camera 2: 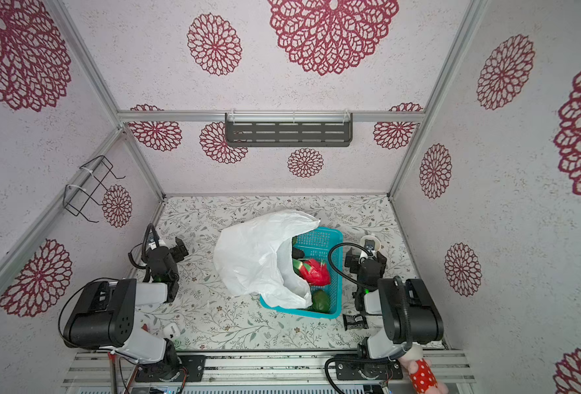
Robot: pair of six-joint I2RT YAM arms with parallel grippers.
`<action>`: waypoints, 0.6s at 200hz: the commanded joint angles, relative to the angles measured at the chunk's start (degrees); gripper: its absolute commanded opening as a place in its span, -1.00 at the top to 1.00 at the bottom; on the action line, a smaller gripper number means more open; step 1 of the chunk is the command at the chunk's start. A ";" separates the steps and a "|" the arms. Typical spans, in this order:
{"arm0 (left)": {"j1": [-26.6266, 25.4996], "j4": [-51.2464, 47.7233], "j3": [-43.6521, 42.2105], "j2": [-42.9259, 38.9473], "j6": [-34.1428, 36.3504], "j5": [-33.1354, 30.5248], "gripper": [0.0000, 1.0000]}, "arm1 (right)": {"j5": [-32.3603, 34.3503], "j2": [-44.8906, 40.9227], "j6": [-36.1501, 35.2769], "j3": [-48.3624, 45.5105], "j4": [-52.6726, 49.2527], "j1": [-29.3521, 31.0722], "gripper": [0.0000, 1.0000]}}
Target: Place the fruits into the plastic bag
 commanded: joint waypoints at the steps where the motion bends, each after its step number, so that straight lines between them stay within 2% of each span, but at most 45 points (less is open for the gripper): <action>1: -0.22 0.88 -0.12 -0.41 0.88 -0.03 -0.95 | -1.51 -0.68 0.72 0.94 1.72 -0.11 -0.98; 120: -0.16 0.84 -0.04 -0.42 0.91 0.08 -0.95 | -1.59 -0.73 0.72 1.00 1.70 -0.11 -0.98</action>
